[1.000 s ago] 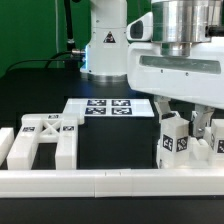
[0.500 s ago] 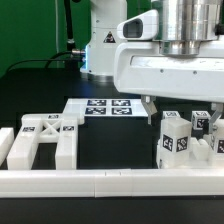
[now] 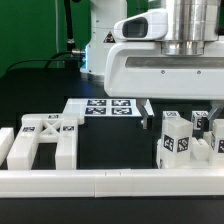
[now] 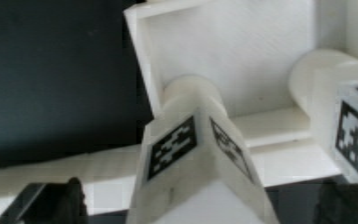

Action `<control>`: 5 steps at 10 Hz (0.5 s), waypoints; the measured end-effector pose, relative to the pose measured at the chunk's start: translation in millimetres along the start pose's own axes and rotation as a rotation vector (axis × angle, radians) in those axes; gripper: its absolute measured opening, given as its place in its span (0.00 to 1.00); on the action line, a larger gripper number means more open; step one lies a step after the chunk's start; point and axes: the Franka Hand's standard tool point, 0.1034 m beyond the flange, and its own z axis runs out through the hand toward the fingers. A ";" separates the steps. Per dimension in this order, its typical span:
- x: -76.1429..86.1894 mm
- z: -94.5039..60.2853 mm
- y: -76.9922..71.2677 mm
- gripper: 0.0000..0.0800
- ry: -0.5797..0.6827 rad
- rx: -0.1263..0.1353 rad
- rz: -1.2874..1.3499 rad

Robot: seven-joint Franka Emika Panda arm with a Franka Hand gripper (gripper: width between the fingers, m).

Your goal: Assemble chair

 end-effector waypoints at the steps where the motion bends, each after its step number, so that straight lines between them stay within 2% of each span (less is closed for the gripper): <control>1: -0.2 0.3 0.0 0.81 0.000 -0.004 -0.070; 3: -0.2 0.9 -1.3 0.81 0.001 -0.020 -0.269; 5: -0.1 0.8 -1.4 0.81 0.001 -0.020 -0.348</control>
Offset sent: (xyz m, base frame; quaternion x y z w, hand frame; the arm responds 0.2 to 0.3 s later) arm 0.0010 0.0089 -0.0007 0.0139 -0.0017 -0.2159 0.9763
